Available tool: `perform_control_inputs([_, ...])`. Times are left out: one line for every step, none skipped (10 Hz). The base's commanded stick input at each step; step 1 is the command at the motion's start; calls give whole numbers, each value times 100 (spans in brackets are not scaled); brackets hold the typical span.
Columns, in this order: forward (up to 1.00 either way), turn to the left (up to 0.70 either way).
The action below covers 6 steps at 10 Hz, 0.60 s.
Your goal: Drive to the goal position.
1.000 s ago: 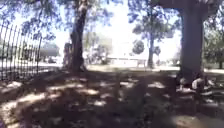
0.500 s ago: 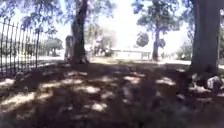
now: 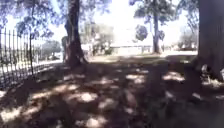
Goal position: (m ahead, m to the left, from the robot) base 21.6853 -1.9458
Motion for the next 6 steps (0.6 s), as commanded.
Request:
perform_control_inputs([70, 0])
perform_control_inputs([70, 0])
perform_control_inputs([70, 0])
perform_control_inputs([70, 0])
perform_control_inputs([70, 0])
perform_control_inputs([70, 0])
